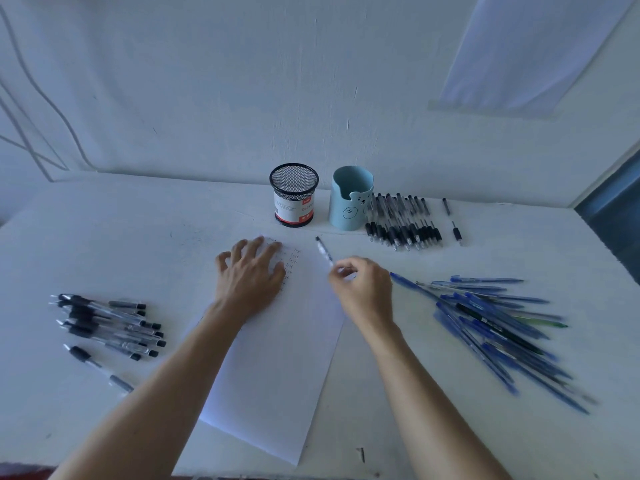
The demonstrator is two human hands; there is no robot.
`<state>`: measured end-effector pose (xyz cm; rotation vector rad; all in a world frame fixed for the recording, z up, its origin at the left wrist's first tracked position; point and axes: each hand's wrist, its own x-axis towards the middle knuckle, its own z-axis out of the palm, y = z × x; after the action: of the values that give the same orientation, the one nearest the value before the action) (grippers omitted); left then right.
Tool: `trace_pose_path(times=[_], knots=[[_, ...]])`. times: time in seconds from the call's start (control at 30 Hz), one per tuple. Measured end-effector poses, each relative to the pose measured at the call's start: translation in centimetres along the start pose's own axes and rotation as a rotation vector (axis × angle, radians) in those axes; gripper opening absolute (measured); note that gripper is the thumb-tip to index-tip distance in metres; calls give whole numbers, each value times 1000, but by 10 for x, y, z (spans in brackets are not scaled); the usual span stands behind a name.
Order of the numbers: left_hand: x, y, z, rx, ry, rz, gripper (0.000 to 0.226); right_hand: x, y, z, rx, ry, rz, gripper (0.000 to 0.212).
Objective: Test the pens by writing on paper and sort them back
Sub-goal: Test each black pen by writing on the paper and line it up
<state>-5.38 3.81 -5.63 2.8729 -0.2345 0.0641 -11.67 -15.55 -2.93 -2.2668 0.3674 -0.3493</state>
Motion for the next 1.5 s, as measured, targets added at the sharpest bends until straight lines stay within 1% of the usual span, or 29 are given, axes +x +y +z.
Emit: trace_pose_path(times=[0.07,0.17,0.27,0.37,0.53,0.67,0.73,0.83,0.93,1.07,1.13,1.2,1.27,1.33,1.4,1.43,1.5], knots=[[2,2,0,1,-7,-7,45,13,8,-15,52,129,14,9],[3,4,1,4,2,-19,45,41,23,-37,27,290,49,12],[5,5,2,27,2,-31,45,70,40,-48,-21,360,126,15],[6,5,3,41,-1,-30,45,98,54,-51,-153,394,216,19],[6,5,4,50,12,-21,45,128,61,-54,-262,364,270,23],[5,4,3,49,7,-11,55,139,60,-51,-314,334,240,21],[5,4,4,56,14,-9,52,141,59,-50,-334,318,225,21],[5,4,4,56,19,-17,44,142,56,-51,-351,294,220,27],[5,5,3,48,19,-18,44,137,49,-53,-341,285,214,29],[5,4,2,33,16,-21,44,116,31,-45,-287,336,129,24],[5,3,0,-13,7,-39,45,95,19,-34,-237,352,15,23],[6,1,-3,-93,-1,-69,46,68,8,-19,-167,297,-143,27],[8,-2,-7,-192,-14,-94,50,40,2,-1,-152,164,-260,36],[7,-5,-17,-361,-3,-111,54,14,-3,15,-242,-25,-306,51],[2,-11,-30,-565,56,-135,45,-6,-6,25,-350,-191,-327,62],[-2,-15,-36,-604,86,-147,41,-13,-7,27,-393,-272,-323,64],[-12,-28,-42,-536,120,-146,37,-22,-8,30,-471,-410,-316,68]])
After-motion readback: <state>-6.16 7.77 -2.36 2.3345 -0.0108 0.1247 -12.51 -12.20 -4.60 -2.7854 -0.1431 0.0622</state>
